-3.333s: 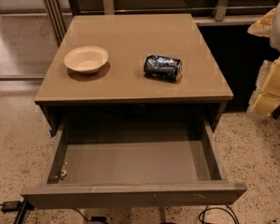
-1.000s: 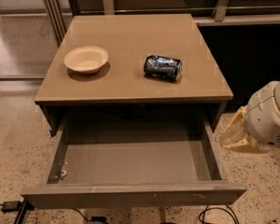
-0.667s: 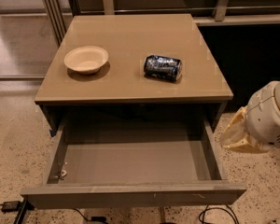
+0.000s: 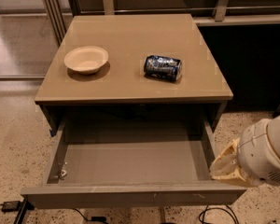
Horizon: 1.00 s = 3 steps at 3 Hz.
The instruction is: Close top drawer
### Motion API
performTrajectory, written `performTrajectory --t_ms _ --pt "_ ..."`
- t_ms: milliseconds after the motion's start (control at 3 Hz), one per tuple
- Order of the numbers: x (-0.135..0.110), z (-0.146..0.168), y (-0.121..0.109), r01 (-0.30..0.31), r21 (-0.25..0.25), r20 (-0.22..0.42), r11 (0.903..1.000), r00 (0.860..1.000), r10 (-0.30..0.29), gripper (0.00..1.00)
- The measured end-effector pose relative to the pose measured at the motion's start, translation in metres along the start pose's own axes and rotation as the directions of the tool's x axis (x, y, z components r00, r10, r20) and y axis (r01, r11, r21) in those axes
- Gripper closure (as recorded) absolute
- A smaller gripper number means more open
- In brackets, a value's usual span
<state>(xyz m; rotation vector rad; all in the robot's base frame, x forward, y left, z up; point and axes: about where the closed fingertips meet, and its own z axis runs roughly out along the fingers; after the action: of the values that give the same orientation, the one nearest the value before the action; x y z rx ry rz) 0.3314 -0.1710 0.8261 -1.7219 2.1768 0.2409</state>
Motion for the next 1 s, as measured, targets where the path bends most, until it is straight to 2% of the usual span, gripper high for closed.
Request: performTrajectory --t_ms 333,667,1000 --pt "0.004 0.042 0.033 -0.034 -0.080 0.061 0.9962 0.997 0.039 1.00" --pt "0.003 0.085 0.057 -0.036 -0.137 0.097 0.9899 0.994 0.050 1.00" --pt "-0.001 0.122 0.067 -0.011 -0.168 0.109 0.9858 0.994 0.030 1.00"
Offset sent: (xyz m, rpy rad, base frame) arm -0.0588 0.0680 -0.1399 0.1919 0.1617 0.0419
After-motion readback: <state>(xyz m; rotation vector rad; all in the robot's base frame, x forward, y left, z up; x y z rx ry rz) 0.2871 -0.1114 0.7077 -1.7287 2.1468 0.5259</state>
